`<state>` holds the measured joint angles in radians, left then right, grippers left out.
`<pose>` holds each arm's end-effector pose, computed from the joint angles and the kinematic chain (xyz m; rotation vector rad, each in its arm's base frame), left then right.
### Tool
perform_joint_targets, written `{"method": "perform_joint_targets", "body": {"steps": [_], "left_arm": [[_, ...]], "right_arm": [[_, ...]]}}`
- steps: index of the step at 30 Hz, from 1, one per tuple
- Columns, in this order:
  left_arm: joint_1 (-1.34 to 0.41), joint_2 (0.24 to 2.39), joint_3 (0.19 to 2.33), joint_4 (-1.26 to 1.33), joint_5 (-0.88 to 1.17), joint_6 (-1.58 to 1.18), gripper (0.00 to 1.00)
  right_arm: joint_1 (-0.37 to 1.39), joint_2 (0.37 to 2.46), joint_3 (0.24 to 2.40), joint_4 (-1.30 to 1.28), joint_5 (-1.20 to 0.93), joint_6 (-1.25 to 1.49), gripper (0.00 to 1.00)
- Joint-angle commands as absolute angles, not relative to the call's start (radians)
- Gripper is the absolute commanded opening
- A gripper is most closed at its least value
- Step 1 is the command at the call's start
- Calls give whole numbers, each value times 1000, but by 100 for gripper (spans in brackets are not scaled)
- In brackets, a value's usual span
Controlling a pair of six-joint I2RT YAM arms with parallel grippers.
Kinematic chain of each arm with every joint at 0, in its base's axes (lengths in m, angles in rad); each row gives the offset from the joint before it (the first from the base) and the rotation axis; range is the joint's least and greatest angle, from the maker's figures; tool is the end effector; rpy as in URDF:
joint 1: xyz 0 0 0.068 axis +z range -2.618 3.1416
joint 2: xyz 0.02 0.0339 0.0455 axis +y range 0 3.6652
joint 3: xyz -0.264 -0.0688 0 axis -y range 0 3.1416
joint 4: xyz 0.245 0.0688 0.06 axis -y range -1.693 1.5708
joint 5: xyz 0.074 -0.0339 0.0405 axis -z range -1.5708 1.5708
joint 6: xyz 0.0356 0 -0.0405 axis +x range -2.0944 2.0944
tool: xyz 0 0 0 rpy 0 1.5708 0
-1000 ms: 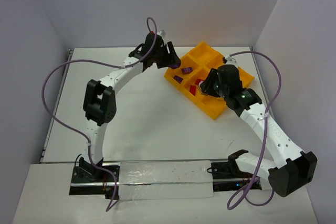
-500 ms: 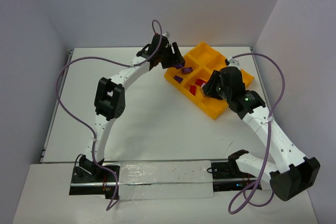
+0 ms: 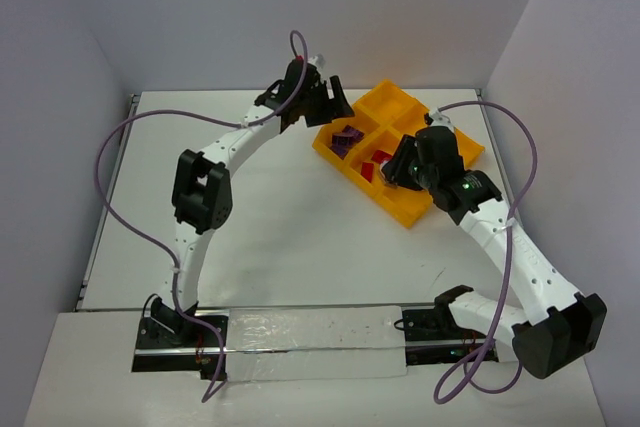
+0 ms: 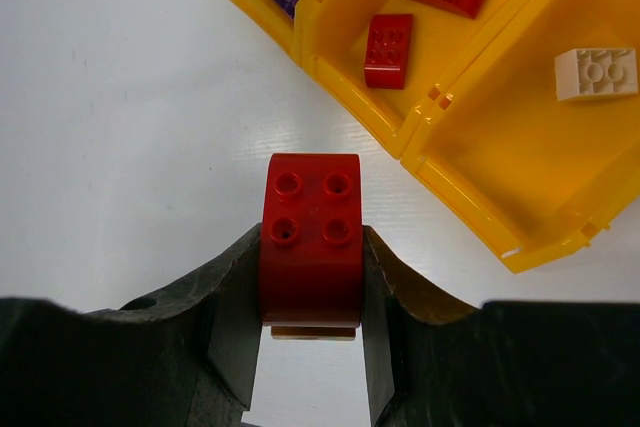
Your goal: Sort the legos into containers by color
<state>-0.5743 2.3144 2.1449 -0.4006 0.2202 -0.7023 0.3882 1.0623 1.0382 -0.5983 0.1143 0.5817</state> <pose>0.4507 -0.3009 0.2669 -0.0083 2.2902 -0.9477 0.2114 0.0821 0.3344 0.2792 2.2025 0.4186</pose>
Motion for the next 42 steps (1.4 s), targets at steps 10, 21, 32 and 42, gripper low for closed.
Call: {"method": "perform_joint_targets", "body": {"steps": [10,21,32,42], "left_arm": [[-532,1477,1090,359,464,-1037,63],[-506,1301,794,666,648,-1155,61],[-449,1254,723,725,888,-1185,74],[-445,1359,724,857,953,-1244,76]], "right_arm": [[382,1208,1090,-376,-173,644,0],[382,1424,1205,-181,-655,710,0],[382,1474,1262,-101,-879,739,0],[382,1472,1273,-122,-942,716,0]]}}
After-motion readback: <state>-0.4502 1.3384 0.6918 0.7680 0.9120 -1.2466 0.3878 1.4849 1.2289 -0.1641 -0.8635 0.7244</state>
